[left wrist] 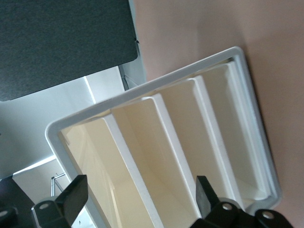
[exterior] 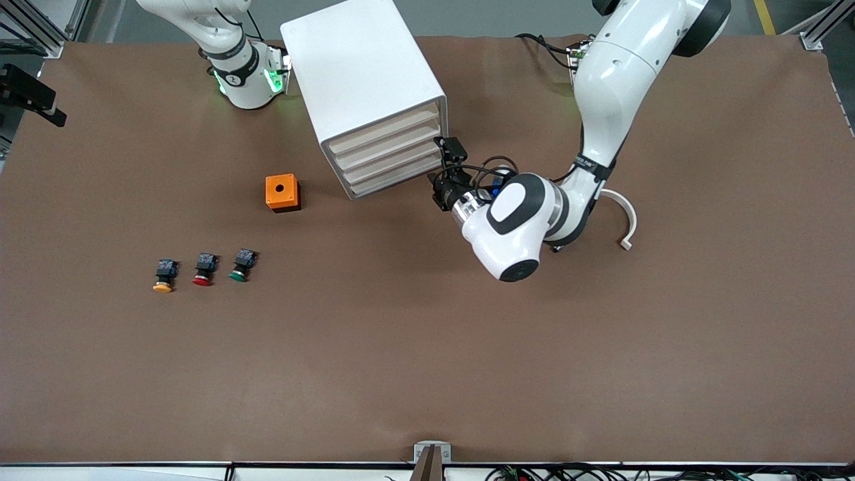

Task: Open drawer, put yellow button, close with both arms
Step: 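Grasp the top drawer front with the left gripper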

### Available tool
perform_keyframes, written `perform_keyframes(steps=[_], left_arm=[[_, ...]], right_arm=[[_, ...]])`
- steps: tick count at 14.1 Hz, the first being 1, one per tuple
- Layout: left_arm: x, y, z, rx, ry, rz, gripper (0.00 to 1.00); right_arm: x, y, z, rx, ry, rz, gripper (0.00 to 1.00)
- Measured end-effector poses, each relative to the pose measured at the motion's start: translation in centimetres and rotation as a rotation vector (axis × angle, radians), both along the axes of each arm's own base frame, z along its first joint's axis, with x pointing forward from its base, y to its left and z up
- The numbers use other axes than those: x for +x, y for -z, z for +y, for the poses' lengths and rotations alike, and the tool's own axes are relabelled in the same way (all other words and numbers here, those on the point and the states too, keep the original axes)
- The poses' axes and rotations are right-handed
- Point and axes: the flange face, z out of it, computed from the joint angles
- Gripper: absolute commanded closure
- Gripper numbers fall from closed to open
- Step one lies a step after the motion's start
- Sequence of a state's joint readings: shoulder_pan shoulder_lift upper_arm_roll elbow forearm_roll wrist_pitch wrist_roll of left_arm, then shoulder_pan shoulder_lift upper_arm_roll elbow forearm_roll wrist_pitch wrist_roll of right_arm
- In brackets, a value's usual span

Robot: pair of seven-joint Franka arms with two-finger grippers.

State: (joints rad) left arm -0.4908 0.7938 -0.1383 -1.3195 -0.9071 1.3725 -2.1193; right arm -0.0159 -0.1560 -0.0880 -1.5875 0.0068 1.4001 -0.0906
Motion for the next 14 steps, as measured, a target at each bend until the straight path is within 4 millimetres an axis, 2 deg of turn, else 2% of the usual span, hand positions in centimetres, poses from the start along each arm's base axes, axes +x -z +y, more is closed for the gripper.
perform_keyframes(steps=[3,6,9,14], left_arm=[[-1.2,0.8,-1.6,-0.008,-0.008,0.051,0.31],[-1.8,1.8,-2.3,-0.018,-0.014,0.087,0.36],[-2.5,2.7,-2.9,-0.004,-0.015,0.120,0.37],[-5.2,2.6,-5.1,-0.001,0.039,0.167,0.40]], right_arm=[[0.0,0.0,-0.1,0.000,0.001,-0.002,0.00],[0.1,-0.1,-0.3,0.000,0.005,-0.010,0.00],[0.2,-0.2,-0.3,-0.001,0.005,-0.019,0.00],[0.3,-0.2,-0.3,-0.002,0.005,-0.029,0.00]])
